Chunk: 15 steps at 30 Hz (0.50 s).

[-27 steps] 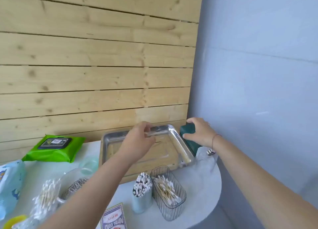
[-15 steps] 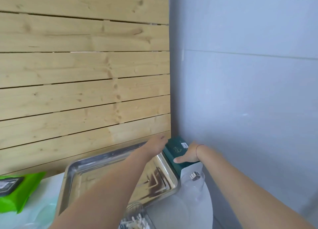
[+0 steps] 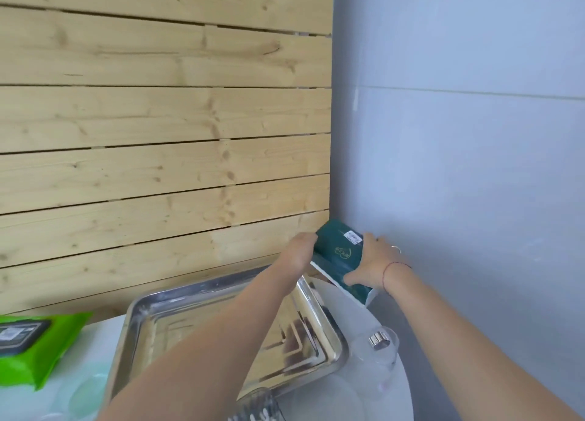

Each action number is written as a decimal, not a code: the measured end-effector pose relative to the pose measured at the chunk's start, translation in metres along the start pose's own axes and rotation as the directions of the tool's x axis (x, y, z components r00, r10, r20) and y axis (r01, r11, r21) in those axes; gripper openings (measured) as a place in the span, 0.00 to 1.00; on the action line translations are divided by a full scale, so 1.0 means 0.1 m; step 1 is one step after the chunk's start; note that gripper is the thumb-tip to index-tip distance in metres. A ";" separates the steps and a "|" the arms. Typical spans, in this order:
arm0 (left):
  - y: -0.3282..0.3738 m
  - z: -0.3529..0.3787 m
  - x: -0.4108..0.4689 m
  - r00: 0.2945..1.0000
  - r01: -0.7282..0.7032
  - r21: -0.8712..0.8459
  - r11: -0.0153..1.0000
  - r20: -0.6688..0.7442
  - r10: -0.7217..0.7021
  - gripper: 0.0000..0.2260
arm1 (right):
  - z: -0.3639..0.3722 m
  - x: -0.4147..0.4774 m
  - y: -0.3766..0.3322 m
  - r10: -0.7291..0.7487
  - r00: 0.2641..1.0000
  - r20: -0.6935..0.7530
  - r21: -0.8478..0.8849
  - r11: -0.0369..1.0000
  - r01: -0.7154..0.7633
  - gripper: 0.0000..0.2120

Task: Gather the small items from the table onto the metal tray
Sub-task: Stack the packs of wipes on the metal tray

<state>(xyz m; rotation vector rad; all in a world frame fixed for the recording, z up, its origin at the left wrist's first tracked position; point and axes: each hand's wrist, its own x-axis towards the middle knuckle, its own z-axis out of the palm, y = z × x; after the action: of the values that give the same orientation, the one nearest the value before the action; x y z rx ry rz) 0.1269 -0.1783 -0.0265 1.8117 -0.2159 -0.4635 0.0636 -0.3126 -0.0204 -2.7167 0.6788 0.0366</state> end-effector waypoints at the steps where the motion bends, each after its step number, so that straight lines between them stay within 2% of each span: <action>1: 0.06 -0.09 -0.08 0.998 -0.036 -0.001 0.999 -0.048 0.036 0.10 | -0.09 -0.03 -0.07 -0.064 0.997 -0.044 -0.017 0.998 0.063 0.41; 4: 0.08 -0.44 -0.36 0.975 -0.067 -0.034 0.997 -0.213 0.058 0.11 | -0.25 -0.13 -0.41 -0.283 0.957 -0.069 -0.062 0.958 0.279 0.45; 8: -0.30 -1.03 -0.81 0.932 0.013 -0.173 0.985 -0.354 -0.075 0.16 | -0.01 -0.23 -1.05 -0.475 0.874 0.098 -0.069 0.873 0.483 0.49; 12: -0.75 -1.48 -1.16 0.859 0.126 -0.259 0.958 -0.454 -0.236 0.13 | 0.43 -0.35 -1.59 -0.542 0.790 0.286 -0.046 0.816 0.576 0.52; 15: -1.05 -1.74 -1.30 0.839 0.128 -0.306 0.944 -0.474 -0.267 0.12 | 0.71 -0.47 -1.89 -0.567 0.744 0.353 0.012 0.798 0.603 0.50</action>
<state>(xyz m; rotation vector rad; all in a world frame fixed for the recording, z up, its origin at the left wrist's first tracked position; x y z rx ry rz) 0.0733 0.0545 -0.0611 1.6329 0.3939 -0.1288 0.1130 -0.1113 -0.0226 -2.7885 -0.3071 0.3883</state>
